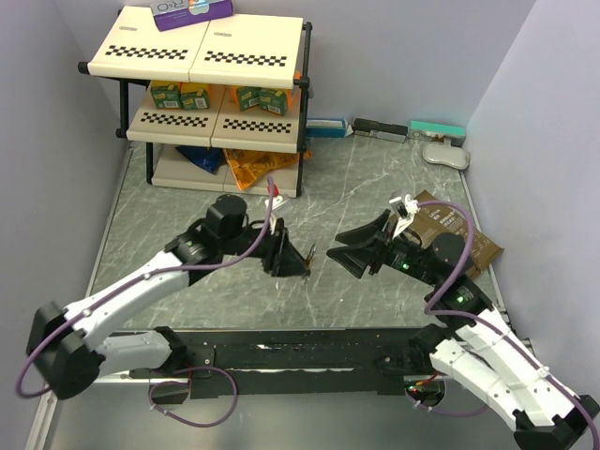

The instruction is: Unlock with the key

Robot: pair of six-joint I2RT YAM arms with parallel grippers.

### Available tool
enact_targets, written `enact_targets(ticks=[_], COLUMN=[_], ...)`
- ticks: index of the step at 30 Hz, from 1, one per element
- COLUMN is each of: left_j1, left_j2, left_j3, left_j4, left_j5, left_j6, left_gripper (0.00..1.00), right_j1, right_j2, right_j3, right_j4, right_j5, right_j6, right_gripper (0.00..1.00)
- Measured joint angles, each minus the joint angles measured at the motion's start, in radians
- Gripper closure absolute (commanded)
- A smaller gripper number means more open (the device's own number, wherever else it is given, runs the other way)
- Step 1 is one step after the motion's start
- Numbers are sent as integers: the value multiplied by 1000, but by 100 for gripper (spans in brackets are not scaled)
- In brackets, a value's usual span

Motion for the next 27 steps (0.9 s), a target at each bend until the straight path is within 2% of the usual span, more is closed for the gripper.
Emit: enact_targets(ticks=[1,2,4,11,19,27], left_j1=[0,0,-1,-1,-1,-1], left_j2=[-28,-53,-111,-115,-115,-115], left_j3=[-1,-1,-1,2,2,2], left_j4=[-18,-35,-91,-258,-309,-309], left_j5=[40,78,196,337,410,424], left_j6=[24,45,108,242,289,290], left_gripper=[99,99,99,99,99,99], right_j1=[0,0,0,18,87,218], right_j2=[9,23,63,102,151,244], right_j3=[18,38,63,63,63,86], right_j4=[0,-1,-1,10,88,107], right_j5=[-27,-64,-166,-258,-330,-342], right_j6=[-13,-26,-53,-51,-40,-53], right_gripper=[26,24,23,23,24,26])
